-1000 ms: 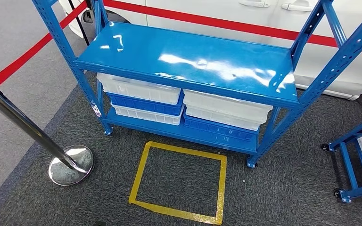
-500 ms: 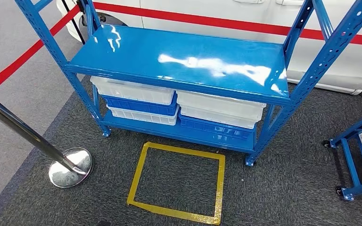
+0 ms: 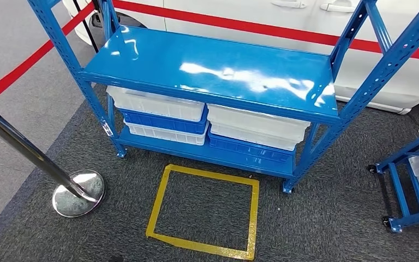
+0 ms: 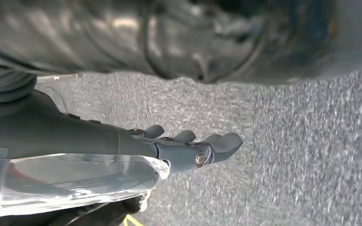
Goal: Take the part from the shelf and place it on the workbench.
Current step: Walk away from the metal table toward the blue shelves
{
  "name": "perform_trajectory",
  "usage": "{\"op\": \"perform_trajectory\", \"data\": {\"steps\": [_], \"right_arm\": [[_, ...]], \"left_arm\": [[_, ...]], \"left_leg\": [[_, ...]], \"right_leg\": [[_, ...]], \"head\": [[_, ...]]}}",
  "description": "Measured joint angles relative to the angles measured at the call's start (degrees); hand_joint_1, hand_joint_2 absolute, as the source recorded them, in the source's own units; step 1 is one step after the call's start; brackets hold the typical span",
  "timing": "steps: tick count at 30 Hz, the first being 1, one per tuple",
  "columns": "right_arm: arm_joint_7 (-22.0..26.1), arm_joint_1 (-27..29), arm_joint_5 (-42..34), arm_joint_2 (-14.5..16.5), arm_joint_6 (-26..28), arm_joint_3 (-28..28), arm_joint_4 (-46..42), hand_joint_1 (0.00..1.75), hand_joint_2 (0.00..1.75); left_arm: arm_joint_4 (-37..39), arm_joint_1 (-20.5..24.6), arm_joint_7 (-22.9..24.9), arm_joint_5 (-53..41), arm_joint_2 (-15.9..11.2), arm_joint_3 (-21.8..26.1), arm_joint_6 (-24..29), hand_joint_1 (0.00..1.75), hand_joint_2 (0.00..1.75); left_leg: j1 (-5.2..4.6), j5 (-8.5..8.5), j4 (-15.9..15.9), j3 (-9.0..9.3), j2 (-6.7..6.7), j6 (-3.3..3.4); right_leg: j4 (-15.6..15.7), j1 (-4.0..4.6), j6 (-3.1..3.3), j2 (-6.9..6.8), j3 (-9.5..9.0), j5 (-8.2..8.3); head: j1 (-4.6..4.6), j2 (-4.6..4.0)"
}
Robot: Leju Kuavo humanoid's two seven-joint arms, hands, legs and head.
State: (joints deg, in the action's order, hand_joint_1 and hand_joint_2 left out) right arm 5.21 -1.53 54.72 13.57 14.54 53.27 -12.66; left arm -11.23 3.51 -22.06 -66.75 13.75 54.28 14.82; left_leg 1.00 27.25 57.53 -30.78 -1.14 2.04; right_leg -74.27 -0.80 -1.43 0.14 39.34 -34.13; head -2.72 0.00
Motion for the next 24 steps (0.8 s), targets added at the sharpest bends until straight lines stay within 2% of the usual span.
{"op": "perform_trajectory", "data": {"steps": [1,2,4,5,6,8,9,11,13,14,15,16,17,19,20,21,23,24], "right_arm": [[0.1,0.04,-0.04,-0.04,-0.33,0.0,0.0,0.0,0.0],[0.23,0.05,-0.08,-0.08,-0.56,0.0,0.0,0.0,0.0],[0.56,-0.05,-0.08,-0.13,-0.77,0.0,0.0,0.0,0.0],[0.69,-0.13,-0.06,-0.13,-0.85,0.0,0.0,0.0,0.0],[0.78,-0.17,-0.02,-0.13,-0.92,0.0,0.0,0.0,0.0],[0.82,-0.13,0.07,-0.13,-1.03,0.0,0.0,0.0,0.0],[0.82,-0.09,0.1,-0.12,-1.06,0.0,0.0,0.0,0.0],[0.82,-0.07,0.11,-0.11,-1.08,0.0,0.0,0.0,0.0],[0.82,-0.07,0.11,-0.11,-1.08,0.0,0.0,0.0,0.0],[0.82,-0.05,0.11,-0.11,-1.08,0.0,0.0,0.0,0.0],[0.82,-0.01,0.11,-0.11,-1.08,0.0,0.0,0.0,0.0],[0.82,0.03,0.11,-0.11,-1.08,0.0,0.0,0.0,0.0],[0.82,0.05,0.11,-0.11,-1.08,0.0,0.0,0.0,0.0],[0.82,-0.01,0.12,-0.04,-1.08,0.0,0.0,0.0,0.0],[0.82,-0.06,0.12,-0.01,-1.09,0.0,0.0,0.0,0.0],[0.82,-0.08,0.13,0.03,-1.09,0.0,0.0,0.0,0.0],[0.82,0.06,0.13,0.05,-1.08,0.0,0.0,0.0,0.0],[0.82,0.16,0.14,0.04,-1.08,0.0,0.0,0.0,0.0]], "left_arm": [[0.0,0.0,0.01,0.0,0.01,0.01,0.02,0.0,0.0],[0.0,0.0,0.01,-0.01,0.02,0.01,0.03,0.0,0.0],[0.01,-0.02,0.02,0.0,0.04,0.01,0.08,0.0,0.0],[0.0,-0.02,0.03,0.0,0.04,0.02,0.12,0.0,0.0],[0.01,-0.01,0.05,0.0,0.04,0.02,0.17,0.0,0.0],[0.0,0.06,0.1,-0.01,0.04,0.04,0.25,0.0,0.0],[0.0,0.09,0.1,-0.02,0.04,0.04,0.28,0.0,0.0],[-0.01,0.13,0.12,-0.03,0.04,0.05,0.33,0.0,0.0],[0.0,0.04,0.14,-0.04,0.04,0.05,0.37,0.0,0.0],[0.01,-0.03,0.18,-0.04,0.04,0.05,0.37,0.0,0.0],[0.01,-0.09,0.21,-0.04,0.04,0.05,0.37,0.0,0.0],[0.01,-0.12,0.24,-0.04,0.04,0.05,0.37,0.0,0.0],[0.0,-0.12,0.25,-0.04,0.04,0.05,0.37,0.0,0.0],[0.0,-0.13,0.25,-0.03,-0.02,0.07,0.38,0.0,0.0],[0.01,-0.12,0.26,-0.03,-0.05,0.07,0.38,0.0,0.0],[0.01,-0.09,0.26,-0.03,-0.09,0.08,0.39,0.0,0.0],[0.01,0.01,0.27,-0.04,-0.07,0.08,0.4,0.0,0.0],[0.01,0.05,0.27,-0.04,-0.02,0.08,0.42,0.0,0.0]], "left_leg": [[0.02,0.11,0.08,0.07,-0.23,-0.03],[0.05,0.29,0.19,0.21,-0.47,-0.14],[-0.11,0.74,0.48,0.42,-1.03,-0.67],[-0.23,0.9,0.58,0.47,-1.36,-1.02],[-0.37,1.01,0.6,0.52,-1.73,-1.35],[-0.38,1.22,0.56,0.66,-2.37,-2.0],[-0.29,1.68,0.94,0.61,-2.19,-2.3],[-0.11,4.3,4.65,-0.91,-0.92,-2.78],[-0.08,8.16,12.44,-4.47,0.23,-2.92],[-0.08,9.27,15.81,-6.1,0.42,-2.91],[-0.08,9.24,17.39,-6.92,0.52,-2.81],[-0.09,8.02,16.6,-6.63,0.62,-2.63],[-0.12,5.9,13.52,-5.26,0.95,-2.34],[-0.18,2.09,5.32,-1.65,3.19,-1.53],[-0.24,1.17,2.47,-0.43,4.19,-1.27],[-0.32,1.0,1.09,0.09,4.86,-1.11],[-0.39,0.93,0.55,0.33,4.23,-0.94],[-0.28,0.68,0.18,0.51,3.64,-0.7]], "right_leg": [[1.68,-0.1,-0.04,-0.17,-0.76,1.59],[5.23,-0.17,-0.03,-0.66,-2.47,3.79],[12.22,0.1,0.37,-2.45,-5.67,6.54],[14.08,0.3,0.71,-2.94,-6.41,7.0],[14.59,0.51,1.09,-3.01,-6.45,6.83],[14.78,0.52,1.86,-1.89,-6.26,7.07],[14.93,0.43,2.22,-1.46,-6.29,7.18],[15.19,0.25,2.98,-0.66,-6.32,7.41],[15.19,0.38,3.38,0.27,-6.17,7.48],[15.18,0.47,3.45,0.84,-6.14,7.51],[15.17,0.55,3.48,1.45,-6.17,7.52],[15.15,0.62,3.48,2.08,-6.25,7.53],[15.13,0.69,3.47,2.75,-6.37,7.53],[15.0,0.77,3.32,4.06,-6.41,7.55],[14.92,0.75,3.1,4.66,-6.29,7.6],[14.88,0.65,2.77,5.18,-6.1,7.68],[15.02,0.52,1.94,6.16,-5.83,7.93],[14.83,0.54,1.59,5.84,-5.7,7.8]], "head": [[0.0,0.0],[-0.01,0.0],[0.0,-0.01],[0.02,-0.01],[0.04,-0.02],[0.04,-0.01],[0.03,-0.01],[0.05,0.0],[0.05,0.0],[0.05,-0.01],[0.05,-0.01],[0.05,-0.01],[0.05,-0.01],[0.04,-0.01],[0.04,-0.01],[0.04,-0.01],[0.04,0.0],[0.02,0.0]]}}
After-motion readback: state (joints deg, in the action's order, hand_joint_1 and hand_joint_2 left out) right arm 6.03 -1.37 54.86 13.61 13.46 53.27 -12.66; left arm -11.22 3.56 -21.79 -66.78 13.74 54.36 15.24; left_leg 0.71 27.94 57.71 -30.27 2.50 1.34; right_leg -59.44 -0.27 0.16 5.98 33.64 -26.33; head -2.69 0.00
